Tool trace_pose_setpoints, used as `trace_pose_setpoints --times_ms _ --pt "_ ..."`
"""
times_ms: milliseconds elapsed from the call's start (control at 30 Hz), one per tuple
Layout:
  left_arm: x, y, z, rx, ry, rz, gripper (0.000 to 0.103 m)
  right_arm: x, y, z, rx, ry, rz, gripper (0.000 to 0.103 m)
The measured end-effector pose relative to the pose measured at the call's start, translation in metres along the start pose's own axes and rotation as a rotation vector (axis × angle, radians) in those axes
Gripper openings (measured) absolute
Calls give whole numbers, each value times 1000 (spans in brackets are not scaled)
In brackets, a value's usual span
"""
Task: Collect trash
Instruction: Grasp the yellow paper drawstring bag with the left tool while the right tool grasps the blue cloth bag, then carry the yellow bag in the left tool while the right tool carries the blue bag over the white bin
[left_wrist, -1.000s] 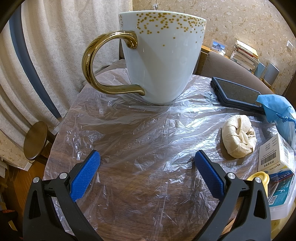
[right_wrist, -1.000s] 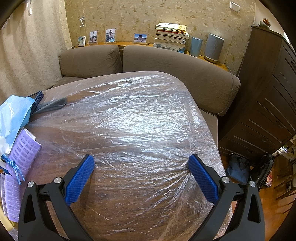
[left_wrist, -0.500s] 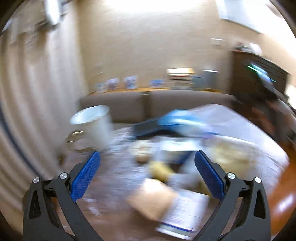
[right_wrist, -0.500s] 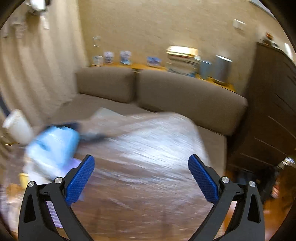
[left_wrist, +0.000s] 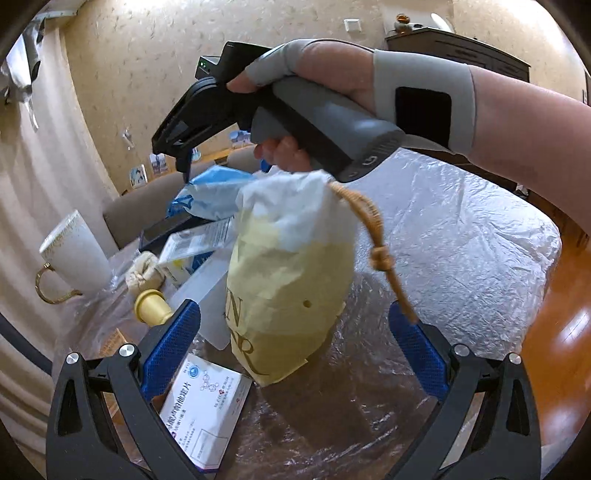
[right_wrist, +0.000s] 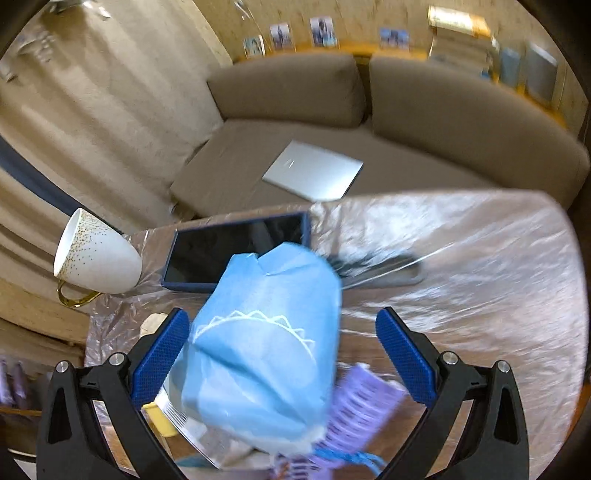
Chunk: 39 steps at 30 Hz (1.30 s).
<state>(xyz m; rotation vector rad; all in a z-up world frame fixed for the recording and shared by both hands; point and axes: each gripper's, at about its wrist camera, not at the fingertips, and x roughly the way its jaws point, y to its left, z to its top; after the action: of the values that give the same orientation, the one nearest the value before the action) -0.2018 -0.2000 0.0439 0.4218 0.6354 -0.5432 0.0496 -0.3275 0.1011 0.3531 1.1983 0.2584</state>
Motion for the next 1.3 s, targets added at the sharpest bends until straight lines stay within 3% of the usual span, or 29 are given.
trace_pose_setpoints --times_ms 167,233,300,367,500,800,1300 --pt "19 9 0 -27 25 -11 102 14 0 -3 37 50 50 94" --pt "20 16 -1 -53 27 -50 102 22 0 -3 52 70 92 80" --pt "18 21 0 -79 16 -85 101 21 -2 -5 64 67 132 74" --pt "18 28 0 -105 10 -121 79 16 -9 -7 71 61 175 67" --pt "22 43 2 -174 23 -177 67 2 -17 -11 74 28 237 62" --pt "24 42 2 -132 27 -137 56 -60 -26 -23 65 -117 340 59" --pt "2 53 -3 -276 -8 -209 50 -162 -66 -72 67 -325 370 58"
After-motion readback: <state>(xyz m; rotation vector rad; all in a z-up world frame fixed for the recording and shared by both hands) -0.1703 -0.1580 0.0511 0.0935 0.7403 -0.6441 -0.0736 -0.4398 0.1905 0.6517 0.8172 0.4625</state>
